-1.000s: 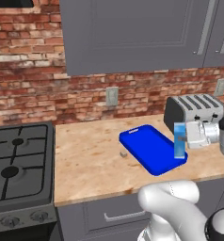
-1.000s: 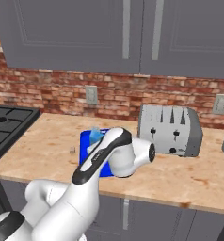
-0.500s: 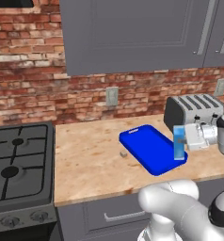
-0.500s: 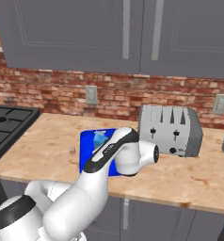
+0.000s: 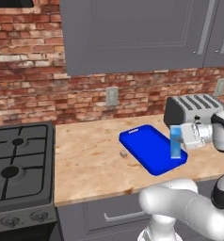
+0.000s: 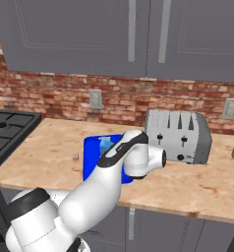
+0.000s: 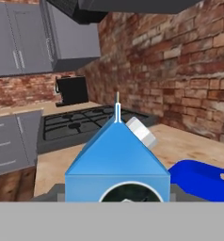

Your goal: Take out the milk from the fridge and place it on the tray on the counter. Then take the sugar cube near the tray and place it in the tray.

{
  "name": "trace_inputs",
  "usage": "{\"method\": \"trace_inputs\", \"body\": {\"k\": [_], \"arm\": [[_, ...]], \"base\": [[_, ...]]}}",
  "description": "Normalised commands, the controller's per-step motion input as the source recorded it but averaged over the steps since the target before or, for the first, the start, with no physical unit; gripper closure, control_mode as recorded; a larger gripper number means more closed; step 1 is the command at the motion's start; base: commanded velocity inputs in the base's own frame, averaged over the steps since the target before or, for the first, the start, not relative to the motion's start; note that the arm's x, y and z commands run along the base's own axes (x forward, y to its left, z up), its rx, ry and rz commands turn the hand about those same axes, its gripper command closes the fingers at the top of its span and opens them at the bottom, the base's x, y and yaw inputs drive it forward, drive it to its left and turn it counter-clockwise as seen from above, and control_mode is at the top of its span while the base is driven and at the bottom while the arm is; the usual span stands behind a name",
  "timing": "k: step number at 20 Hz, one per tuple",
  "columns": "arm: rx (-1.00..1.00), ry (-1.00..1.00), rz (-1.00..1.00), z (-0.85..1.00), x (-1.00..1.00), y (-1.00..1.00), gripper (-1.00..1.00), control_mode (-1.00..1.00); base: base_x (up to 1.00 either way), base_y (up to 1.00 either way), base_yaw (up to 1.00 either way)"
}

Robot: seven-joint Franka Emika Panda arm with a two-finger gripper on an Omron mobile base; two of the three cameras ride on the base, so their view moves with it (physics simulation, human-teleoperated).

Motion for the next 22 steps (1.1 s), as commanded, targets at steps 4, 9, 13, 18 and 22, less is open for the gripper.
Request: {"method": "trace_inputs", "body": {"k": [4,9,13,18,22], "arm": [[0.00,0.00,0.02,-0.16,0.42,-0.04,1.00,-1.00],[0.00,0.00,0.03,-0.32,0.25,-0.07,1.00,-1.00],[0.00,0.00,0.05,-0.38,0.16,-0.09,1.00,-1.00],[0.01,0.00,0.05,-0.24,0.12,-0.12,1.00,-1.00],[0.03,0.00,0.04,-0.13,0.13,-0.14,1.00,-1.00]], "base": [[0.00,0.00,0.00],[0.00,0.00,0.00],[0.00,0.00,0.00],[0.00,0.00,0.00],[0.00,0.00,0.00]]}}
